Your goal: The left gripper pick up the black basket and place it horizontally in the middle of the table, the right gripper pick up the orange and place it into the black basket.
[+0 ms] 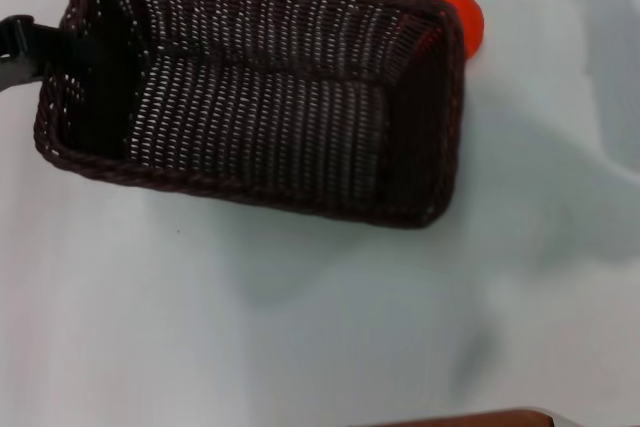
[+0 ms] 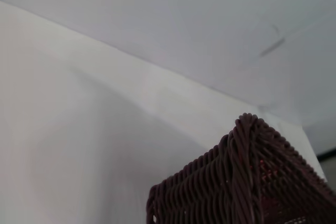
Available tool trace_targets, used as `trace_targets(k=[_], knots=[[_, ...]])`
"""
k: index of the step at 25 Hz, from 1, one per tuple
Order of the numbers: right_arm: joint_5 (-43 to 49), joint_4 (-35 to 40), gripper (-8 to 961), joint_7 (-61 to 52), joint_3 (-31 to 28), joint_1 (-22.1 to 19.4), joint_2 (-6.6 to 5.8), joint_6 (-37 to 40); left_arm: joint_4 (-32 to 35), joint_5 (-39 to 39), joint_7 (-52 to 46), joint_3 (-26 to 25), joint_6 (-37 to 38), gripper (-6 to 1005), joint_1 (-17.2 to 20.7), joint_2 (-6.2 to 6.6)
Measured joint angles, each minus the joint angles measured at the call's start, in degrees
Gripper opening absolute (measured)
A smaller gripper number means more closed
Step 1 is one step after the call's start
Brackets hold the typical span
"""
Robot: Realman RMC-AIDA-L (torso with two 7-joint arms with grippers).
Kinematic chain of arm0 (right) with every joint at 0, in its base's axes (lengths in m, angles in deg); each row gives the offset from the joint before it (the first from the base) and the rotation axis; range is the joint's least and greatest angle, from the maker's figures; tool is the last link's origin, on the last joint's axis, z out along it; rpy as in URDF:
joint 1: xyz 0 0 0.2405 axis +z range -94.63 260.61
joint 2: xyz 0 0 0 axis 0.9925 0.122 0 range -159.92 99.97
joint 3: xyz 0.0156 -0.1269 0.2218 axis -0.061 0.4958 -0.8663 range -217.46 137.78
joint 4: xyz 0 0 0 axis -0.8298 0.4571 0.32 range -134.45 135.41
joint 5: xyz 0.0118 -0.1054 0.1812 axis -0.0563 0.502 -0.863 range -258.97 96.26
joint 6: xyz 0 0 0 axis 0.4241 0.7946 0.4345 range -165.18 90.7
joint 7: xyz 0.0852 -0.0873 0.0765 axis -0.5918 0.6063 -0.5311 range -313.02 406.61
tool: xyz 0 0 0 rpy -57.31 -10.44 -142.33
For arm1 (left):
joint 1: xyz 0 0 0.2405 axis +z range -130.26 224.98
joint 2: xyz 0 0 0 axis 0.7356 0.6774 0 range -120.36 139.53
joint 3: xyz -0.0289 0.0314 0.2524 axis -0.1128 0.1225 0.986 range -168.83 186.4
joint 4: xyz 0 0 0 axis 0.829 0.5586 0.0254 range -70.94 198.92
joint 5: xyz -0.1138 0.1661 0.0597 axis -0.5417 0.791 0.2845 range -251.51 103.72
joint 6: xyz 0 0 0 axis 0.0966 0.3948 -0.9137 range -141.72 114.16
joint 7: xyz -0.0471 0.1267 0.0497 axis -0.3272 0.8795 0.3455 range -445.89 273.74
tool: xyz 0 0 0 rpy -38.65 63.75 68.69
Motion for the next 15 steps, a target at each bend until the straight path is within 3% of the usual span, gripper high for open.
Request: trace_targets(k=[15], knots=[[0.0, -0.6, 955, 0.0, -0.2, 0.6, -0.01, 0.1, 8.8, -4.8, 0.3, 7.5, 10.8, 190, 4.7, -0.35]])
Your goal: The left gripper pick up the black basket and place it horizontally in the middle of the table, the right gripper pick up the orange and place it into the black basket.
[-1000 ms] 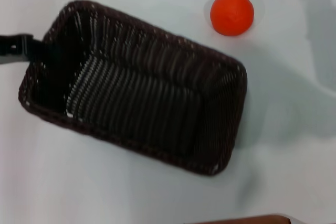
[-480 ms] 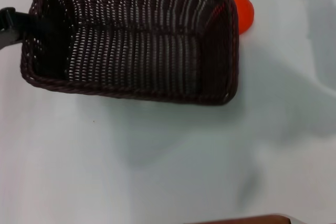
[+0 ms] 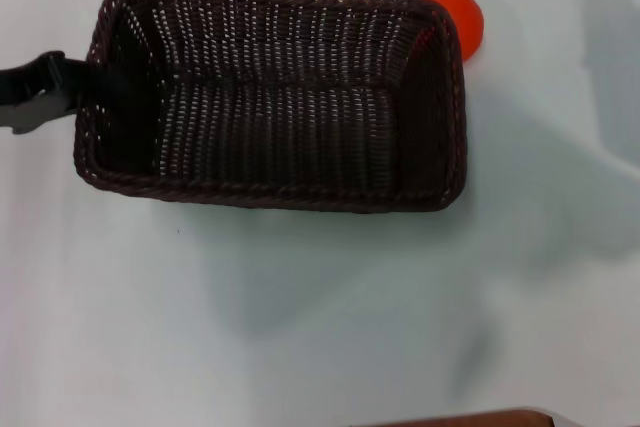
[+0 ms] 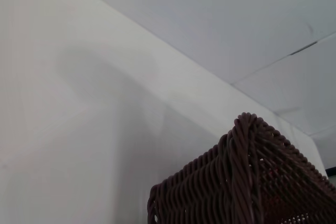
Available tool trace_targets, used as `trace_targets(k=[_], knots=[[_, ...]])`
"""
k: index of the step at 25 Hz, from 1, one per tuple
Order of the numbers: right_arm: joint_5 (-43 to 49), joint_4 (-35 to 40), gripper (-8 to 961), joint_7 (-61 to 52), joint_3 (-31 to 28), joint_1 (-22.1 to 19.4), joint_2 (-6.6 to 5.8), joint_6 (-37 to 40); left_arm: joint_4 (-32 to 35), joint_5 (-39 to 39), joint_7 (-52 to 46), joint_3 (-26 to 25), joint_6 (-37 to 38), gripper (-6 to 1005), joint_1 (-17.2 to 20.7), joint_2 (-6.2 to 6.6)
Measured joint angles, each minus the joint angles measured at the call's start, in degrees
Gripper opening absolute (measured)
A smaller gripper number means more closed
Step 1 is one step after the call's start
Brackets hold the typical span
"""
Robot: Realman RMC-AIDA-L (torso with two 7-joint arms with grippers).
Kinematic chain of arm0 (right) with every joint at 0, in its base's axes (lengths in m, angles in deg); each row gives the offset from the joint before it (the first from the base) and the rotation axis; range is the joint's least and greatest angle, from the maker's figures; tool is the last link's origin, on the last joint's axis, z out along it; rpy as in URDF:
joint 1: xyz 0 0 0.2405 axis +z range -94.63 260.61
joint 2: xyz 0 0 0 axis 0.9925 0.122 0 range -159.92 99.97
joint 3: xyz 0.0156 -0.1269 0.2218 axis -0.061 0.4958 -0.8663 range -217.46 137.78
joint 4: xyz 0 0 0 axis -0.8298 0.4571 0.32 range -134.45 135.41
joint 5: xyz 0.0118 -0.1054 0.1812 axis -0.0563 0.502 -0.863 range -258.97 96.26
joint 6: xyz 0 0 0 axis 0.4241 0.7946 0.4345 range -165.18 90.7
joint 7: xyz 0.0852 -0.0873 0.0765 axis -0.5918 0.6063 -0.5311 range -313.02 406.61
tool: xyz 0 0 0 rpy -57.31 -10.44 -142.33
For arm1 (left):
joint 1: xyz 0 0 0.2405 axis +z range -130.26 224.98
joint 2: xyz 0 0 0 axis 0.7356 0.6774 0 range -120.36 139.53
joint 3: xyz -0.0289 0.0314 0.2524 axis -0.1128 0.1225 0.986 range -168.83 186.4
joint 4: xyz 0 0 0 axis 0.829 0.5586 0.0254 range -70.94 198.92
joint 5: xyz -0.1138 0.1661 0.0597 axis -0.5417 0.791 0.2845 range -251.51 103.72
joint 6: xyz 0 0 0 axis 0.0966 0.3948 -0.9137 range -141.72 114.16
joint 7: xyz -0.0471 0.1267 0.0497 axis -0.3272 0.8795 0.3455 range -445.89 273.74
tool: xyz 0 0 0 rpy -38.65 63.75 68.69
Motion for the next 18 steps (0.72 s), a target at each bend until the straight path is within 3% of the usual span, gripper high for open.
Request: trace_targets(k=[12, 17, 18], knots=[[0.0, 0.0, 955, 0.0, 0.0, 0.0, 0.00, 0.0, 1.4, -2.2, -0.2, 1.0, 0.2, 296, 2.2, 0.06], [0.3, 0.0, 955, -0.1, 0.6, 0.1, 0.00, 0.0, 1.3, -2.3, 0.0, 0.7, -0.6, 523, 2.5, 0.38], [0.5, -0.1, 955, -0.3, 1.3, 0.1, 0.00, 0.0, 1.2, -2.2, 0.1, 0.6, -1.0, 523, 2.6, 0.47]])
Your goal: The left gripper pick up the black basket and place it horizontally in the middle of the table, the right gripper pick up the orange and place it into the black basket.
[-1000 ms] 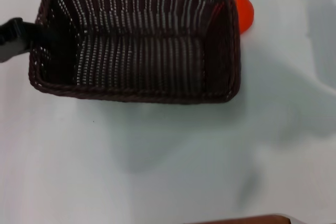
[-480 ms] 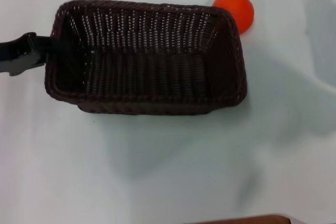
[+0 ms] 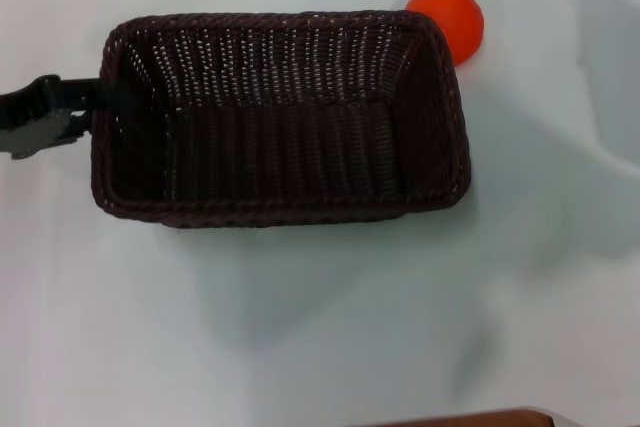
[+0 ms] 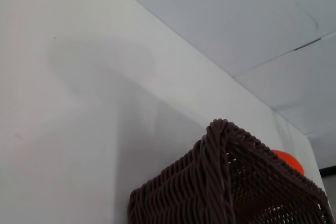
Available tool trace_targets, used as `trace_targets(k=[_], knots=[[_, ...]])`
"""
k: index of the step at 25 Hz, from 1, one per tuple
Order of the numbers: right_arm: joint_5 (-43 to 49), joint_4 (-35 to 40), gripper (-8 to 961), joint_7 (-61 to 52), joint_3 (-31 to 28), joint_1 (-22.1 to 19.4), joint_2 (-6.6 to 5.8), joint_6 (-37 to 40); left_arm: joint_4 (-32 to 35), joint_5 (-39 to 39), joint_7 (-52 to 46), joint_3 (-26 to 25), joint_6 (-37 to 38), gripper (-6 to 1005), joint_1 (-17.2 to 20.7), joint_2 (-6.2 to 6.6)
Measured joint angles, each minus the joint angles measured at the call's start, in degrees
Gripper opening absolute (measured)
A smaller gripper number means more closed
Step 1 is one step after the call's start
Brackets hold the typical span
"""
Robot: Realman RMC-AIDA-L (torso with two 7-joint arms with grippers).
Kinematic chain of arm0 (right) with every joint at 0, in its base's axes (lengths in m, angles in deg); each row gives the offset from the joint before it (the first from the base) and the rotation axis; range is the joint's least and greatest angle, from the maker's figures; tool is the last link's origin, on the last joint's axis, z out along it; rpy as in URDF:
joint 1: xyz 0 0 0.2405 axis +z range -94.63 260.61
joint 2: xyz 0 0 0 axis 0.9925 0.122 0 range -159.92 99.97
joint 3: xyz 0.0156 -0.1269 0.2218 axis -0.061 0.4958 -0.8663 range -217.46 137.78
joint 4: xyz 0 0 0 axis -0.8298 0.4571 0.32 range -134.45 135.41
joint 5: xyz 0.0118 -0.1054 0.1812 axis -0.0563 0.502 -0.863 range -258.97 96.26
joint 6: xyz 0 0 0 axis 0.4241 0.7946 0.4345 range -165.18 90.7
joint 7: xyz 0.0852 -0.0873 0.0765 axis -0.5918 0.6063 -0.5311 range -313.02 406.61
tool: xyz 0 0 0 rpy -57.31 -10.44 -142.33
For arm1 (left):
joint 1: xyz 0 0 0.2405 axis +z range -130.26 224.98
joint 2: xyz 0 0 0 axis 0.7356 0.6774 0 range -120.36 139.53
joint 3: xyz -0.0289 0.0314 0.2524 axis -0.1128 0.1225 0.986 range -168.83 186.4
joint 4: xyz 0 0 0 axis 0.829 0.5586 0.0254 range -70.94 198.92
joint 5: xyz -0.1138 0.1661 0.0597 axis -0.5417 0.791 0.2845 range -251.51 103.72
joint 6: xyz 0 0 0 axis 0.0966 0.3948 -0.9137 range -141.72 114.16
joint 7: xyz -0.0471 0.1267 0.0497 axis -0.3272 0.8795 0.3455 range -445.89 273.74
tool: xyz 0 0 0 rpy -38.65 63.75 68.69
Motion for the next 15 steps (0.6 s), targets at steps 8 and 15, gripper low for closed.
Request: trace_targets(k=[8, 15], knots=[[1.7, -8.4, 955, -7.4, 17.2, -1.3, -1.33, 2.4, -1.9, -0.3, 6.7, -4.5, -1.2, 523, 2.1, 1.81], [21.8, -23.6, 955, -32.7, 33.0, -2.5, -9.02, 8.7, 0.8, -11.7, 35.6, -17.9, -1.5, 527, 2.5, -0.24]])
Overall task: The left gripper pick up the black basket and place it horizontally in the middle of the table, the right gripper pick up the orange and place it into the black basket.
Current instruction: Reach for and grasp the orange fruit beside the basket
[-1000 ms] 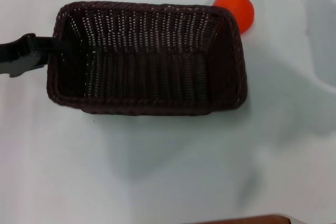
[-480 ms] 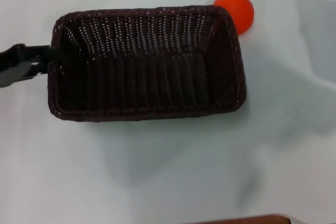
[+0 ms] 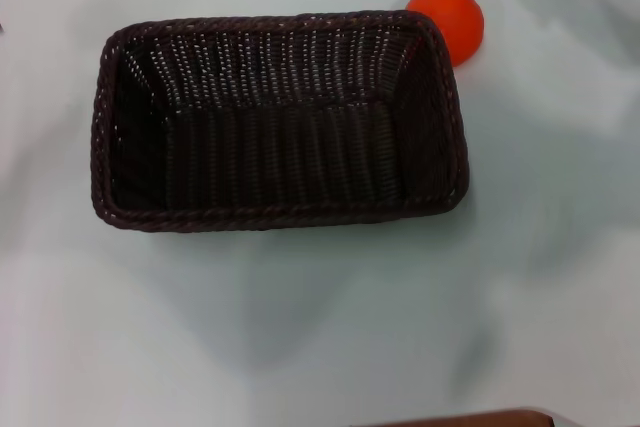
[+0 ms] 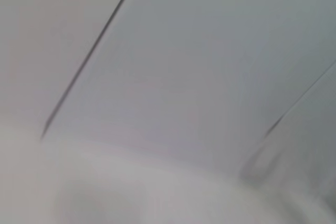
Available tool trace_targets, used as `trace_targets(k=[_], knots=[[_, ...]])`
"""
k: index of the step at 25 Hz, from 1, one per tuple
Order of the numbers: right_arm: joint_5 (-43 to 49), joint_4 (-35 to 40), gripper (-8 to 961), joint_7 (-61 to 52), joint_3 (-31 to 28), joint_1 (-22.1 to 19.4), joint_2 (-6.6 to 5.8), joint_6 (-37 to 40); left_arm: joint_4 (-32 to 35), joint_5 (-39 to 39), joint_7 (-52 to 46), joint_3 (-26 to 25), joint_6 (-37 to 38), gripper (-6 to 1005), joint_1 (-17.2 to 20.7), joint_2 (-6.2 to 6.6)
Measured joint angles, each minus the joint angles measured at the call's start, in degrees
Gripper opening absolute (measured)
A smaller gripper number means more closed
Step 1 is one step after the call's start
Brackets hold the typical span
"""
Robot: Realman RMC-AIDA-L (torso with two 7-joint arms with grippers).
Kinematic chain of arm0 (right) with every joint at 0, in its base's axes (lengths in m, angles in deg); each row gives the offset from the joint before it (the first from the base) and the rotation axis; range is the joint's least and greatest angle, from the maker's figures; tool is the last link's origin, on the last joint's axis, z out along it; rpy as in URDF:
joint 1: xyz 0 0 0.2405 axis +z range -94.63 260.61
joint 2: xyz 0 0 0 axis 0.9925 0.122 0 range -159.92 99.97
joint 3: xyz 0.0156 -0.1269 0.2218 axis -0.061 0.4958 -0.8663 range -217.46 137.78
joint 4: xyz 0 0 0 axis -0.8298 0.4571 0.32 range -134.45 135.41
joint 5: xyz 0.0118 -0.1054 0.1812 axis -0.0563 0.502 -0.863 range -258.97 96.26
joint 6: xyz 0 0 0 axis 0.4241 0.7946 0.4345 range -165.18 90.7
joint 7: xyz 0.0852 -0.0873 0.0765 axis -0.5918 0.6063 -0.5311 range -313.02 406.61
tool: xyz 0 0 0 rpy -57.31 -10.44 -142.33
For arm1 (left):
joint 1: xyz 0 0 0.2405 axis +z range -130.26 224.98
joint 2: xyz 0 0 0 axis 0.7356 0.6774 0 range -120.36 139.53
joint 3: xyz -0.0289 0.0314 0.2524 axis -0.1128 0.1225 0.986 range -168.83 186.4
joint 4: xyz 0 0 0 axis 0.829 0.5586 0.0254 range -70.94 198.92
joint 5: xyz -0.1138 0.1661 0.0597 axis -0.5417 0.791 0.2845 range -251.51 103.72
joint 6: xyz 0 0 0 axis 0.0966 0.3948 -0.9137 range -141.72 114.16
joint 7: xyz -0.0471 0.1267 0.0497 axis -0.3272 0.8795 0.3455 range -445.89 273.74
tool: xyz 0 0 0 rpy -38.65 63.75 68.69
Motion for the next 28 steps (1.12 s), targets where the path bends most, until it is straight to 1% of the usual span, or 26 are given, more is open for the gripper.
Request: trace_targets(k=[1, 3, 4, 5, 7, 9, 11, 13, 16, 19, 22, 25, 26, 27, 28], knots=[[4.6, -2.8, 955, -4.4, 1.0, 0.1, -1.17, 0.8, 1.6, -3.1, 3.4, -0.6, -0.1, 528, 0.3, -0.07], [14.1, -7.6, 954, -13.2, 2.1, 0.5, -3.12, 1.6, 6.3, -11.4, 11.6, -1.0, -0.2, 529, 1.2, 0.06], [19.9, -10.1, 954, -18.2, 2.2, 0.9, -3.87, 1.6, 8.8, -16.3, 16.2, -1.0, -0.2, 530, 1.6, 0.10], [25.5, -12.5, 954, -22.9, 2.3, 1.3, -4.49, 1.4, 10.3, -18.8, 19.2, -1.0, -0.4, 531, 1.8, 0.10], [36.5, -17.6, 954, -32.6, 2.4, 2.4, -5.49, 0.0, 15.5, -26.1, 27.8, -1.0, -1.2, 532, 2.1, 0.08], [46.0, -21.3, 954, -41.0, 2.3, 3.6, -6.15, -2.2, 17.8, -28.8, 31.0, -1.0, -1.7, 534, 1.9, 0.06], [55.6, -24.6, 954, -48.7, 2.1, 5.4, -6.61, -5.2, 19.9, -30.2, 32.8, -0.7, -1.8, 595, 1.4, 0.17], [63.0, -26.5, 954, -53.9, 2.0, 7.3, -6.69, -7.3, 20.7, -30.3, 33.1, -0.5, -1.6, 657, 0.9, 0.23], [70.8, -27.7, 954, -58.5, 2.1, 9.4, -6.14, -9.2, 22.3, -30.4, 33.2, -0.5, -1.4, 752, 0.4, 0.25], [72.5, -27.3, 954, -59.6, 2.5, 10.1, -5.48, -9.3, 23.1, -30.2, 33.2, -0.2, -1.6, 846, 0.2, 0.33], [72.9, -25.8, 954, -59.8, 2.8, 10.5, -4.95, -8.8, 23.3, -30.1, 33.2, 0.3, -2.1, 881, 0.6, 0.29], [73.5, -23.9, 954, -59.8, 3.3, 11.0, -4.16, -7.5, 24.3, -30.4, 33.3, 0.3, -3.0, 904, 1.0, 0.21], [73.7, -23.1, 954, -59.8, 3.7, 11.2, -3.83, -6.9, 24.7, -30.5, 33.3, 0.2, -3.1, 904, 1.0, 0.20], [74.2, -21.4, 954, -59.6, 4.4, 11.7, -3.16, -5.2, 25.0, -30.5, 33.3, 0.2, -3.1, 904, 1.1, 0.21], [74.4, -20.7, 946, -59.5, 4.7, 11.9, -2.88, -4.4, 25.4, -30.6, 33.3, 0.2, -3.2, 904, 1.1, 0.22]])
